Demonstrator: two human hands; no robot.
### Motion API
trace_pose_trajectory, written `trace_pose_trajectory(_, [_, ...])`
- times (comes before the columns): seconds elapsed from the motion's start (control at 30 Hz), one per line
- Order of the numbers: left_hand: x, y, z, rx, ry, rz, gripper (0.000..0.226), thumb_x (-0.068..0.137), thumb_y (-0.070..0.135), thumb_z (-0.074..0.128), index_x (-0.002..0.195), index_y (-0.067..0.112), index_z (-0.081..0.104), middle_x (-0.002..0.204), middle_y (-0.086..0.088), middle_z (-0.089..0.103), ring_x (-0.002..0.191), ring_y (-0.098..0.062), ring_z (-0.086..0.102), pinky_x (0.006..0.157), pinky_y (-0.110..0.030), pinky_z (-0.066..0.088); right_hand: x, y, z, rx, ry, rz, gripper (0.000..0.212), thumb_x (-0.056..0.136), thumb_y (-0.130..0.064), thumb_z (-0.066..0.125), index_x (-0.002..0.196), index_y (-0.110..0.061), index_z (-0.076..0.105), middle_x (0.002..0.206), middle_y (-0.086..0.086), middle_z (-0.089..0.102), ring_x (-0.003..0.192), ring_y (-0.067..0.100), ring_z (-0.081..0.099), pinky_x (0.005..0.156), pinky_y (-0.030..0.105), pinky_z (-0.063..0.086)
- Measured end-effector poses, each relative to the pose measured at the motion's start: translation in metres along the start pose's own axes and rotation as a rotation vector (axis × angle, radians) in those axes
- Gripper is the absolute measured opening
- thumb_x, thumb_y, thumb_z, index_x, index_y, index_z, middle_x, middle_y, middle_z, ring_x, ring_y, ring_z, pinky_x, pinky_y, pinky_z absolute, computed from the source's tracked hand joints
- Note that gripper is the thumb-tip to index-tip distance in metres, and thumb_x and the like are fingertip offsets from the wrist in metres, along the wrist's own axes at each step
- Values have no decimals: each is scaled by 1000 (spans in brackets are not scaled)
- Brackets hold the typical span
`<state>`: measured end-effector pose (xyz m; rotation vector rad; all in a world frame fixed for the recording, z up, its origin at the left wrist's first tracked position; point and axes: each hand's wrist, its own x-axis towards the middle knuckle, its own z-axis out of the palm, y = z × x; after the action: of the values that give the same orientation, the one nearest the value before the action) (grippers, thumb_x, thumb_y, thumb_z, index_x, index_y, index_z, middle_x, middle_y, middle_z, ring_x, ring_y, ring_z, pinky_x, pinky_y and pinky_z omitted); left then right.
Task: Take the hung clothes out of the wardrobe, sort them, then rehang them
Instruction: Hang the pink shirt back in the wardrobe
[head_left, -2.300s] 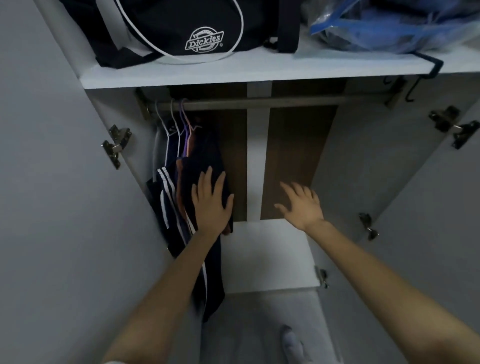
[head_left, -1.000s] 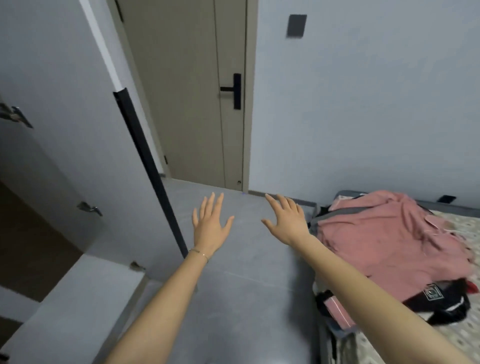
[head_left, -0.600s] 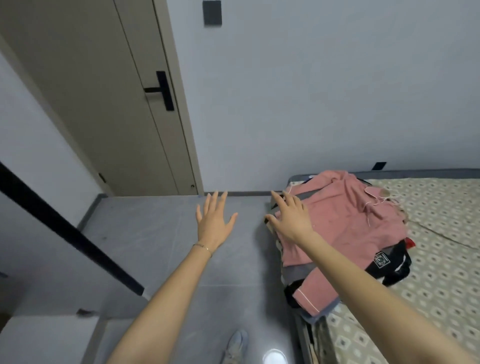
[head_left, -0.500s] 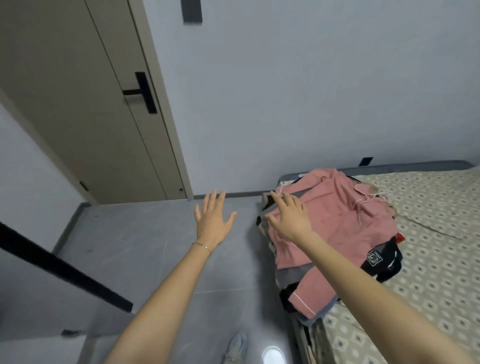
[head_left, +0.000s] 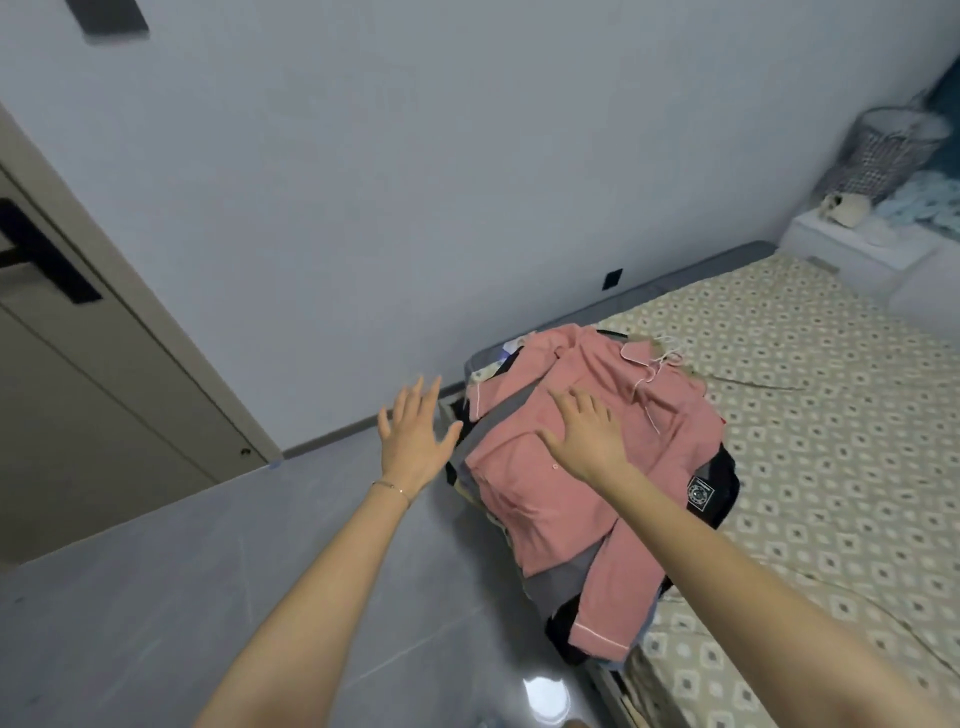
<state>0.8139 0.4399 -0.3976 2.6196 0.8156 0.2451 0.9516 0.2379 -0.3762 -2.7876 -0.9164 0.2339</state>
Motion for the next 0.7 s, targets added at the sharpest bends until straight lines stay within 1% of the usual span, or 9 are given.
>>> trace_pose_trajectory(0.1, [29,13,18,-15,-51,58,70,98,52,46,157,30,15,166,1,11,153,-21,6,121,-51,2,14,22,6,0,-24,76,66,96,-54,43,153,-25,24,154,10,31,139,32,30,114,46,25])
trace_pose_trajectory(0.23, [69,39,44,-12,-111,108,72,99,53,45,158,27,14,166,2,9,153,-20,3,121,-54,5,37,54,8,-13,-19,158,66,96,-53,45,153,-25,24,155,9,28,141,30,26,116,42,21])
trace_pose_trajectory(0.37, [114,68,70,13,-156,173,71,99,53,44,158,28,13,166,2,7,153,-21,3,121,-53,3,72,93,8,32,-9,238,68,95,-51,49,152,-23,26,155,10,27,142,31,24,117,44,18])
trace_pose_trajectory(0.43, [136,82,84,32,-177,187,69,99,53,42,158,28,15,166,2,7,153,-21,2,121,-52,2,91,113,6,38,-17,278,68,94,-51,50,152,-24,26,154,10,28,140,32,26,115,45,20])
trace_pose_trajectory(0.5, [158,96,98,55,-187,196,69,99,56,38,158,26,16,166,1,9,153,-21,2,121,-51,2,110,133,7,49,-28,302,67,93,-50,51,151,-24,28,153,9,30,139,31,28,113,46,23])
trace_pose_trajectory(0.6, [188,117,116,91,-195,191,78,92,66,21,158,23,17,165,-2,14,152,-21,5,120,-51,4,135,162,13,80,-46,334,65,92,-51,51,149,-26,31,153,8,31,139,30,28,113,47,24])
trace_pose_trajectory(0.63, [197,122,121,96,-203,188,78,92,66,21,158,23,17,165,-1,14,152,-21,5,120,-52,4,142,170,14,85,-63,345,65,92,-51,51,149,-26,31,153,8,30,139,30,28,113,47,24])
trace_pose_trajectory(0.7, [215,131,134,96,-211,197,70,98,57,35,157,23,19,165,0,13,152,-21,5,119,-52,5,155,184,18,89,-85,361,64,93,-50,50,149,-26,29,154,8,29,140,30,26,114,46,23])
